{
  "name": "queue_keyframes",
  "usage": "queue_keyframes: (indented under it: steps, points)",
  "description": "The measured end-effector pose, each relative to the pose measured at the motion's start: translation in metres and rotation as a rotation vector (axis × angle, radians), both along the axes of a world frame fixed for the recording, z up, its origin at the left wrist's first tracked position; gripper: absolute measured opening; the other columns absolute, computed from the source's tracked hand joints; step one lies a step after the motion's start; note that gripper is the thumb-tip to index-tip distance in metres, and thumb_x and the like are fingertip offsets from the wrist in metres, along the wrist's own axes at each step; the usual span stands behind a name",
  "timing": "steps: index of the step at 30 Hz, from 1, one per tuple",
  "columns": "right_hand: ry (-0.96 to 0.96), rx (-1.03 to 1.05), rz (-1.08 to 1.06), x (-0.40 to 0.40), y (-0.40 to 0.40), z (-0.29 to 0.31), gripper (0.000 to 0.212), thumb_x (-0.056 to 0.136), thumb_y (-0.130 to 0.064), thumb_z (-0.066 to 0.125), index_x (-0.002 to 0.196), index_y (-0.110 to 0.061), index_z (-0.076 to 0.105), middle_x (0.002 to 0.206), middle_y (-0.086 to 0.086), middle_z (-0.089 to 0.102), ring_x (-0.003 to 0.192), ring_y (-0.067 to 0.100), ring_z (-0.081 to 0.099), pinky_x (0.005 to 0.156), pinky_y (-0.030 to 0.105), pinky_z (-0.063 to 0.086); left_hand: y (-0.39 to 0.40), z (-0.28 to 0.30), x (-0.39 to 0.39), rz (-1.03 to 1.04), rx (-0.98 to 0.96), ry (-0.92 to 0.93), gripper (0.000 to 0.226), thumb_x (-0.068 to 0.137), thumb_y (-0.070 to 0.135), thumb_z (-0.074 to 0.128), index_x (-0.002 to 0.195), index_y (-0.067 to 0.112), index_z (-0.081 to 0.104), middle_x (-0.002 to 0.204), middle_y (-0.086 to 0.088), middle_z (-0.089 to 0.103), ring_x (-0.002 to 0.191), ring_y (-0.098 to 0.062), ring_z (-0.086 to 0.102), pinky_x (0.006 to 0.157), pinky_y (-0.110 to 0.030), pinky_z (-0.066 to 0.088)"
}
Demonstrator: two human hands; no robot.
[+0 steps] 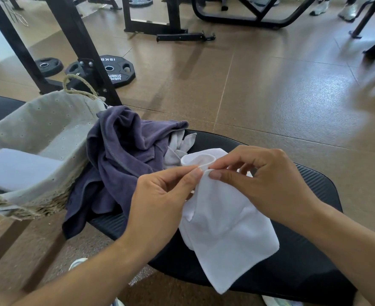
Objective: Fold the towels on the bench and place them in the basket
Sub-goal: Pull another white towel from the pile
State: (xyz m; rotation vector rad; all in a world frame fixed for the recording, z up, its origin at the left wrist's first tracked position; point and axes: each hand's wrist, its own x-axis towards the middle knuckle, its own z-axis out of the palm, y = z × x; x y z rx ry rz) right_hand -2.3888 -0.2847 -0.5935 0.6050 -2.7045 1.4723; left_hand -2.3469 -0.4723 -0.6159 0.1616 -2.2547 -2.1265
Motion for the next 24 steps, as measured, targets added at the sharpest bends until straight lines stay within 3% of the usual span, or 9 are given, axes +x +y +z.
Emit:
queue_keyframes:
  steps: [6, 11, 15, 18, 20, 24]
  points:
    - [0.008, -0.020, 0.015, 0.001, -0.001, -0.001, 0.006, 0.080, -0.035, 0.081, 0.085, -0.038, 0.079, 0.083, -0.021, 0.073, 0.081, 0.011, 0.066, 0.068, 0.013, 0.047, 0.000, 0.000, 0.001, -0.008, 0.014, 0.010, 0.015, 0.087, 0.035, 0.073, 0.099, 0.032, 0.081, 0.093, 0.004, 0.080, 0.093, -0.018, 0.076, 0.093, -0.047, 0.057]
    - [0.006, -0.026, 0.011, 0.001, -0.001, 0.000, 0.007, 0.080, -0.035, 0.082, 0.083, -0.040, 0.078, 0.082, -0.023, 0.072, 0.078, 0.011, 0.065, 0.064, 0.010, 0.043, 0.000, 0.001, 0.002, -0.013, 0.003, 0.016, 0.020, 0.086, 0.034, 0.064, 0.095, 0.037, 0.081, 0.092, 0.005, 0.080, 0.092, -0.017, 0.076, 0.092, -0.049, 0.057]
    - [0.012, -0.024, 0.004, 0.002, -0.001, 0.000, 0.007, 0.079, -0.036, 0.082, 0.081, -0.041, 0.077, 0.080, -0.022, 0.071, 0.076, 0.010, 0.063, 0.063, 0.008, 0.041, 0.001, 0.004, 0.003, -0.013, -0.027, 0.022, 0.011, 0.086, 0.037, 0.074, 0.094, 0.036, 0.082, 0.089, 0.007, 0.080, 0.090, -0.014, 0.076, 0.090, -0.045, 0.058]
    - [0.012, -0.016, 0.011, 0.002, 0.000, 0.000, 0.007, 0.079, -0.038, 0.082, 0.082, -0.041, 0.077, 0.081, -0.022, 0.071, 0.076, 0.010, 0.063, 0.064, 0.009, 0.041, 0.003, 0.008, 0.006, 0.003, -0.045, 0.024, 0.022, 0.081, 0.042, 0.065, 0.089, 0.033, 0.083, 0.085, 0.008, 0.079, 0.086, -0.012, 0.077, 0.086, -0.042, 0.060]
    - [0.018, -0.004, 0.021, 0.002, 0.000, -0.001, 0.007, 0.079, -0.038, 0.082, 0.082, -0.041, 0.077, 0.081, -0.022, 0.071, 0.077, 0.011, 0.063, 0.064, 0.009, 0.042, 0.004, 0.009, 0.006, -0.004, -0.055, 0.036, 0.025, 0.080, 0.042, 0.065, 0.091, 0.028, 0.083, 0.084, 0.008, 0.079, 0.084, -0.012, 0.077, 0.083, -0.037, 0.060]
    - [0.033, -0.006, 0.031, 0.001, 0.001, -0.001, 0.006, 0.080, -0.039, 0.082, 0.083, -0.040, 0.078, 0.082, -0.021, 0.072, 0.076, 0.011, 0.063, 0.063, 0.008, 0.042, 0.004, 0.010, 0.006, -0.010, -0.048, 0.053, 0.025, 0.075, 0.035, 0.074, 0.089, 0.017, 0.082, 0.079, 0.008, 0.079, 0.077, -0.006, 0.076, 0.070, -0.015, 0.056]
